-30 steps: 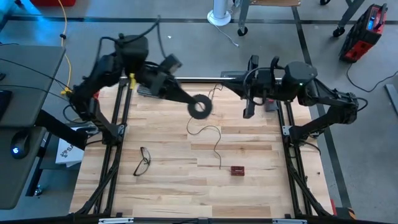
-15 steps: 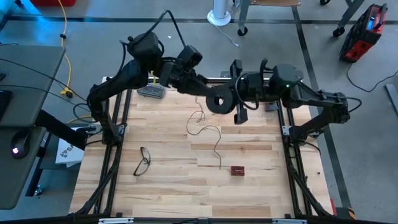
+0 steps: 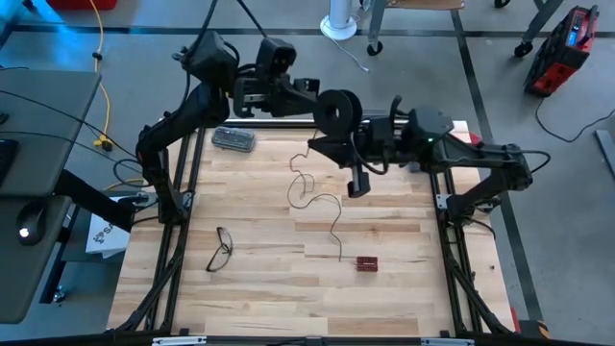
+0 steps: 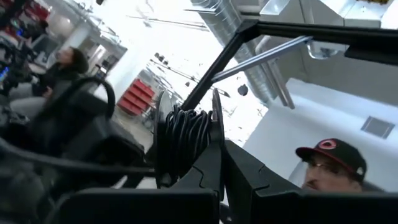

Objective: Coil cords
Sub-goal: Coil the black wire into the spool

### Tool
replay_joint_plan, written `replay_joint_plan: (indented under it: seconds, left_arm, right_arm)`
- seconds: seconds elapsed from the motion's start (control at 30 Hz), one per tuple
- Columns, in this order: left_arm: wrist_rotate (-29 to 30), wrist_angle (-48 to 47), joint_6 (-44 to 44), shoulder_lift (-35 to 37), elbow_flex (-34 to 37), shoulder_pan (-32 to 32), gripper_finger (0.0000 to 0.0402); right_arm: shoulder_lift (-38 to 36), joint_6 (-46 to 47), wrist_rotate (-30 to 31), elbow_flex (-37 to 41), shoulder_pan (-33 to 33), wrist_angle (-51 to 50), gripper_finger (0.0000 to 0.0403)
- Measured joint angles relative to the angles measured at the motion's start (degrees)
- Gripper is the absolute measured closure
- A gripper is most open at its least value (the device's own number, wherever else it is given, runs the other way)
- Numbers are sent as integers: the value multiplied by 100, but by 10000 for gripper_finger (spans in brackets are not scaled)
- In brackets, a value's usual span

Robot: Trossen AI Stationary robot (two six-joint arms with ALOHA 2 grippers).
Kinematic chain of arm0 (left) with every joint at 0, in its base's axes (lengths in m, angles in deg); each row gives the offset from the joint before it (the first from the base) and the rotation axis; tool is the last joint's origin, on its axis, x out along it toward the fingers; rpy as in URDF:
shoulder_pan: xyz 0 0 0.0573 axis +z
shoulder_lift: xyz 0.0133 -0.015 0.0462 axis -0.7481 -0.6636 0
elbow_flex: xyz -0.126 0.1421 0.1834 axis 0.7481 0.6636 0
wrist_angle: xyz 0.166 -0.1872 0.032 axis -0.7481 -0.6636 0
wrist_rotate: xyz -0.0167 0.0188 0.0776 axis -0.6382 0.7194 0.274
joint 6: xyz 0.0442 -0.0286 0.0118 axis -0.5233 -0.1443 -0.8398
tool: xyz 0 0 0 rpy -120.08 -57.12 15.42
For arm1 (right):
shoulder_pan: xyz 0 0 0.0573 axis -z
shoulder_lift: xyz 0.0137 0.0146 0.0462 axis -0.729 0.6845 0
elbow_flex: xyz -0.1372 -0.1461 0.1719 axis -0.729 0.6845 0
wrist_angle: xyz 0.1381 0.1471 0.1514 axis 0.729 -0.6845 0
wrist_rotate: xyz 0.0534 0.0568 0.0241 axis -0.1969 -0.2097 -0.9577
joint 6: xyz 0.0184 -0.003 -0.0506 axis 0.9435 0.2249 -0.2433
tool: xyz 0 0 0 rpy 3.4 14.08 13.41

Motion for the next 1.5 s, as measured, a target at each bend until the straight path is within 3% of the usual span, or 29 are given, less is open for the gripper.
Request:
replay_joint_plan:
  seconds: [0.37, 0.5, 0.6, 0.73, 0.93, 1.1, 1.5]
  left_arm:
    - [-361, -112, -655, 188, 4, 427, 401]
    - [-233, -288, -1024, 505, -7, 726, 401]
    - [-124, -452, -1243, 743, -11, 946, 401]
    - [-43, -520, -1214, 961, -11, 1079, 401]
    - [161, -515, -1251, 1197, -9, 950, 401]
    - [494, -517, -1420, 1228, -9, 799, 401]
    - [841, -542, -1541, 997, 0, 667, 401]
  right_arm:
    - [188, 155, 108, -2, -15, 263, 403]
    - [161, 215, 130, 15, -13, 131, 402]
    - [168, 395, 526, 22, -26, 78, 399]
    - [155, 452, 851, 20, 82, -118, 363]
    - [157, 448, 1366, 20, 261, -153, 266]
    - [209, 471, 1318, 13, 382, -36, 198]
    - [617, 694, 788, 9, 388, 348, 179]
